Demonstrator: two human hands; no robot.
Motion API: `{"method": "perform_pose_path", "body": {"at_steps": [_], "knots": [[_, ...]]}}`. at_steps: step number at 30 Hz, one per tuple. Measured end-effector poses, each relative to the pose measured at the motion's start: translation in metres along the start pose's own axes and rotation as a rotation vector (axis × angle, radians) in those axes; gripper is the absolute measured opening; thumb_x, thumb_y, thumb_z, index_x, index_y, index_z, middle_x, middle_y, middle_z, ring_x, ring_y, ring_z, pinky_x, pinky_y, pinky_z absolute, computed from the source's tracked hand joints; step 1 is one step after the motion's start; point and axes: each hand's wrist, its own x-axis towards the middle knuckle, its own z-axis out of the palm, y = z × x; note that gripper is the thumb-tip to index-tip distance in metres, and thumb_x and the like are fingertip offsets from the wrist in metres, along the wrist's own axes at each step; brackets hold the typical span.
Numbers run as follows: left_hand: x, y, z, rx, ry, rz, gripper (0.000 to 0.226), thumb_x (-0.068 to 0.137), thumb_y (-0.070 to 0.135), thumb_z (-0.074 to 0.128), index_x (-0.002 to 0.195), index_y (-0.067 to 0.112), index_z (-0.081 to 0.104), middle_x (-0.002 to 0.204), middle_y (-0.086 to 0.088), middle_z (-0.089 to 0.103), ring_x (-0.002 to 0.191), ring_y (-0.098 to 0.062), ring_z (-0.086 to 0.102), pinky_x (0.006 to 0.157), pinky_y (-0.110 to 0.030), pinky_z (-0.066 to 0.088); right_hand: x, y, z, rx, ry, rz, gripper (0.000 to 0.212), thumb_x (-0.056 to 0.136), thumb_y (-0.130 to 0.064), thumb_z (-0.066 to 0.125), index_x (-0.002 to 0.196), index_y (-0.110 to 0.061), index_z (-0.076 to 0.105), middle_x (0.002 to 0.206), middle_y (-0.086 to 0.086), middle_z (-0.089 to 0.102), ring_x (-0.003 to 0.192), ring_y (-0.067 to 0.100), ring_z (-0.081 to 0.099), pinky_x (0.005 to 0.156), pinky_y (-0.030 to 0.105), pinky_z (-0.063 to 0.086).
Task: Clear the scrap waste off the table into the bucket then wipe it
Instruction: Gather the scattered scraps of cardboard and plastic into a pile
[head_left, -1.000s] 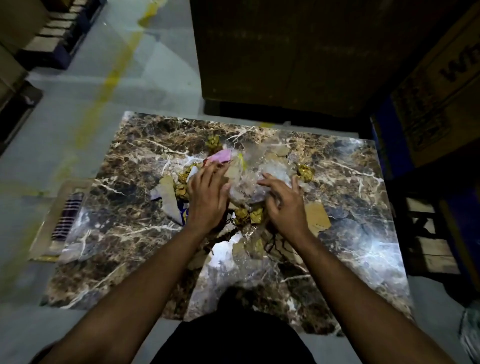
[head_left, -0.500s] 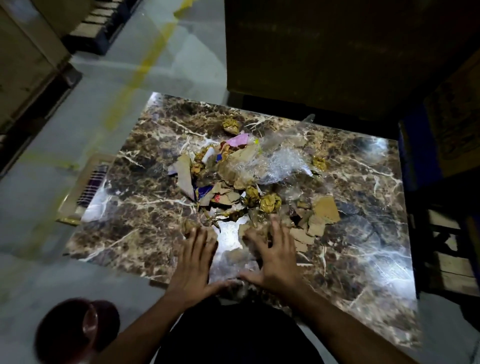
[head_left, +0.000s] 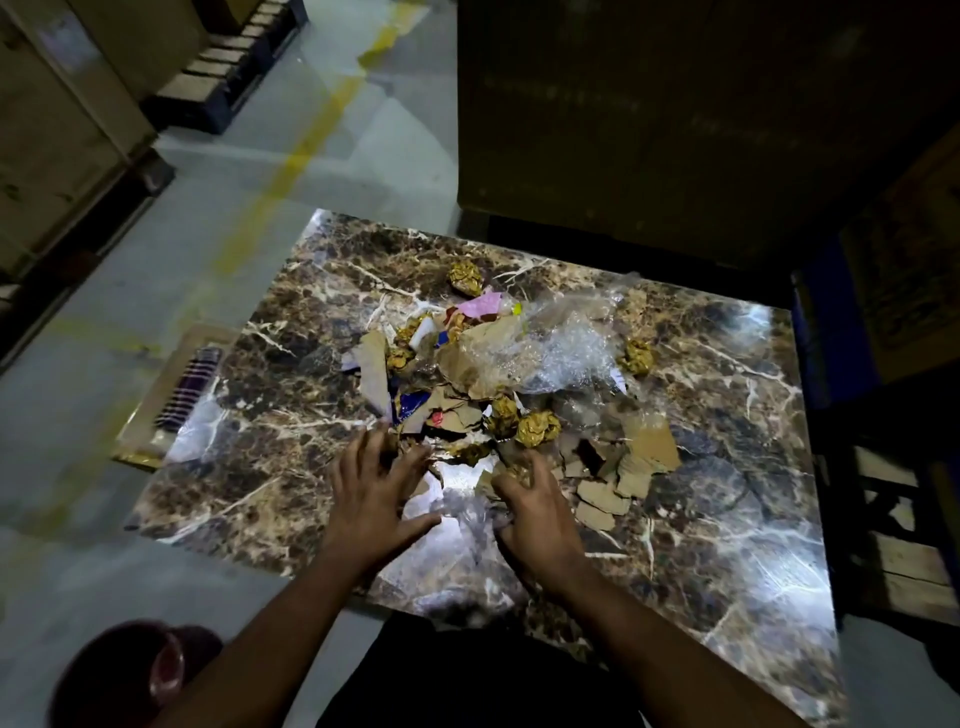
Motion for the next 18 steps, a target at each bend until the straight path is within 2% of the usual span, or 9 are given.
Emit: {"method": "perform_pose_path", "body": {"at_steps": [2, 4, 7, 10, 13, 14, 16, 18], "knots": [[0.012, -0.009, -0.001, -0.003, -0.104, -0.004, 0.090, 0.071, 0.085, 0.057, 0.148, 0.046, 0.037, 0.164, -0.007, 0.011, 0.149, -0.038, 0.013, 0.114, -0.062, 0.022, 0.000, -0.001, -0.006, 0.053, 0.055, 0.009, 0.045, 0.079, -0.011, 0.075, 0.119, -0.028, 0.066, 0.160, 0.000, 0.020, 0.129, 0.023, 0.053, 0.085, 0.030, 0.060], [0.017, -0.014, 0.000, -0.061, -0.134, -0.003, 0.080, 0.076, 0.075, 0.064, 0.144, 0.039, 0.045, 0.162, -0.006, 0.018, 0.144, -0.036, 0.021, 0.108, -0.058, 0.036, -0.002, -0.004, -0.018, 0.117, 0.136, 0.002, 0.038, 0.077, -0.007, 0.078, 0.111, -0.024, 0.072, 0.161, 0.000, 0.020, 0.124, 0.021, 0.057, 0.072, 0.020, 0.060], [0.016, -0.018, 0.002, -0.135, -0.073, 0.038, 0.054, 0.087, 0.053, 0.070, 0.135, 0.030, 0.056, 0.148, -0.007, 0.035, 0.130, -0.031, 0.039, 0.096, -0.044, 0.045, -0.007, -0.017, -0.049, 0.189, 0.274, 0.024, 0.041, 0.071, -0.019, 0.089, 0.108, -0.028, 0.077, 0.162, 0.006, 0.024, 0.114, 0.014, 0.057, 0.056, 0.006, 0.050], [0.014, -0.021, 0.008, -0.181, -0.005, 0.126, 0.032, 0.093, 0.030, 0.069, 0.123, 0.022, 0.061, 0.133, -0.008, 0.044, 0.113, -0.031, 0.050, 0.082, -0.037, 0.047, -0.002, -0.031, -0.081, 0.216, 0.360, 0.097, 0.048, 0.063, -0.027, 0.095, 0.106, -0.036, 0.076, 0.163, 0.009, 0.024, 0.086, 0.001, 0.059, 0.050, -0.002, 0.035], [0.014, -0.026, 0.008, -0.164, 0.049, 0.195, 0.033, 0.087, 0.011, 0.073, 0.117, 0.014, 0.060, 0.130, -0.011, 0.047, 0.108, -0.035, 0.055, 0.076, -0.038, 0.050, 0.012, -0.043, -0.112, 0.152, 0.408, 0.140, 0.046, 0.066, -0.033, 0.091, 0.109, -0.036, 0.074, 0.163, 0.004, 0.027, 0.075, -0.008, 0.050, 0.051, 0.000, 0.030], [0.014, -0.026, 0.004, -0.183, 0.049, 0.169, 0.032, 0.090, 0.014, 0.071, 0.119, 0.014, 0.058, 0.132, -0.008, 0.046, 0.113, -0.034, 0.055, 0.081, -0.038, 0.050, 0.017, -0.046, -0.124, 0.130, 0.411, 0.143, 0.044, 0.068, -0.034, 0.090, 0.110, -0.035, 0.073, 0.161, 0.000, 0.031, 0.077, -0.006, 0.052, 0.054, 0.002, 0.031], [0.009, -0.024, -0.007, -0.265, 0.054, 0.086, 0.029, 0.100, 0.035, 0.058, 0.128, 0.026, 0.057, 0.136, 0.011, 0.044, 0.125, -0.020, 0.047, 0.097, -0.035, 0.043, 0.030, -0.052, -0.149, 0.109, 0.445, 0.127, 0.037, 0.073, -0.033, 0.086, 0.108, -0.033, 0.072, 0.153, -0.008, 0.042, 0.086, 0.004, 0.061, 0.058, 0.011, 0.041], [0.007, -0.025, -0.008, -0.292, 0.076, 0.072, 0.016, 0.098, 0.049, 0.054, 0.114, 0.046, 0.059, 0.125, 0.029, 0.050, 0.119, -0.008, 0.051, 0.100, -0.039, 0.045, 0.051, -0.054, -0.168, 0.069, 0.538, 0.087, 0.031, 0.076, -0.034, 0.078, 0.105, -0.031, 0.069, 0.142, -0.010, 0.051, 0.094, 0.012, 0.064, 0.069, 0.027, 0.056]]}}
